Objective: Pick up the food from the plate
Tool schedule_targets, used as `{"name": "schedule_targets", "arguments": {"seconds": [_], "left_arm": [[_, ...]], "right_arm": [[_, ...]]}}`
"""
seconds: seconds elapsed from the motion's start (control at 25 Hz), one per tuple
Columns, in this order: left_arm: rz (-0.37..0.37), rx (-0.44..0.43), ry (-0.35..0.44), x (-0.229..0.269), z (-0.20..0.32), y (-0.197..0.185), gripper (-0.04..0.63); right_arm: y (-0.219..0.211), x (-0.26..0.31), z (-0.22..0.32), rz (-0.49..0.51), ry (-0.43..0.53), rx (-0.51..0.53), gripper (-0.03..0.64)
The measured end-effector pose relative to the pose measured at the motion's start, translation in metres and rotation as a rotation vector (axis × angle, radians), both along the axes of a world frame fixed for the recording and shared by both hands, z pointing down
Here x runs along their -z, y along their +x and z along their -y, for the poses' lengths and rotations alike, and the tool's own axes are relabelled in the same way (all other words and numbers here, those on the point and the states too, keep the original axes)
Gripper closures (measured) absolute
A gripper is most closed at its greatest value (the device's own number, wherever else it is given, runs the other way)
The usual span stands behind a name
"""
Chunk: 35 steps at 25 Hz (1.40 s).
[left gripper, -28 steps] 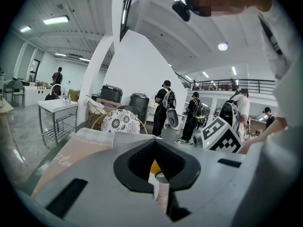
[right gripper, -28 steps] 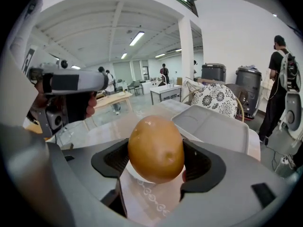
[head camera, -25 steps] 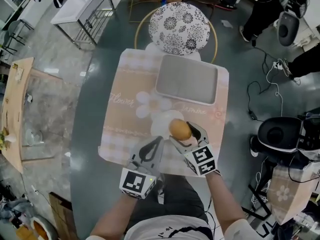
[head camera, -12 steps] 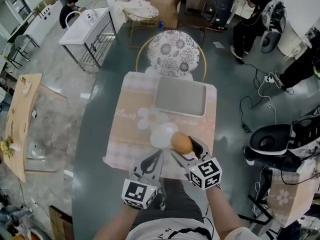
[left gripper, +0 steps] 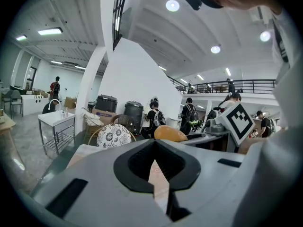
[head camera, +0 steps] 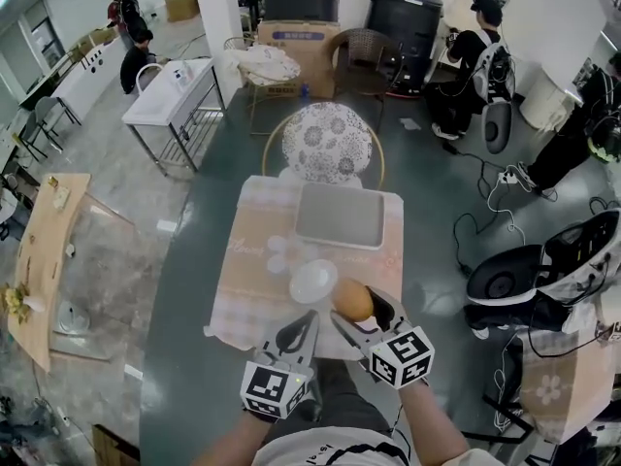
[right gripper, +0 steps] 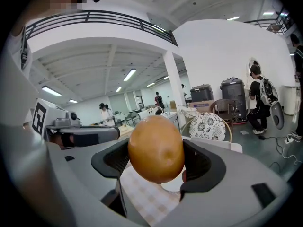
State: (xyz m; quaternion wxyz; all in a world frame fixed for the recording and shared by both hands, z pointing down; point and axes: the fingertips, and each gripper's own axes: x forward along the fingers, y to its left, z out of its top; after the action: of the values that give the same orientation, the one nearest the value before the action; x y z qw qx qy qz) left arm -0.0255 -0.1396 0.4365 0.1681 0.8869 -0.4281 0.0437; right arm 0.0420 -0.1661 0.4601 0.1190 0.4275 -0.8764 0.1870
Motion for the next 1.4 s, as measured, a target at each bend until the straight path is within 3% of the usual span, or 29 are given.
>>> {"name": "schedule_targets", "arguments": {"seconds": [0.2, 0.72, 1.4], "left_arm": [[-0.018, -0.002, -0.004, 0.019, -0.016, -0.003, 0.589], [-0.053, -0.04, 0.072, 0.08, -0.039, 0.002, 0.589], [-0.048, -0.034, 0.107, 0.095, -0.056, -0.002, 0.589]], "right_arm": [[-0.004, 0.038, -0.019, 0.039, 0.046, -0.013, 0.288], [-0.005, 0.117, -0.05, 0.104, 0.161, -0.043, 0.288], [-0.015, 0.132, -0.074, 0.101, 0.197, -0.033, 0.288]]}}
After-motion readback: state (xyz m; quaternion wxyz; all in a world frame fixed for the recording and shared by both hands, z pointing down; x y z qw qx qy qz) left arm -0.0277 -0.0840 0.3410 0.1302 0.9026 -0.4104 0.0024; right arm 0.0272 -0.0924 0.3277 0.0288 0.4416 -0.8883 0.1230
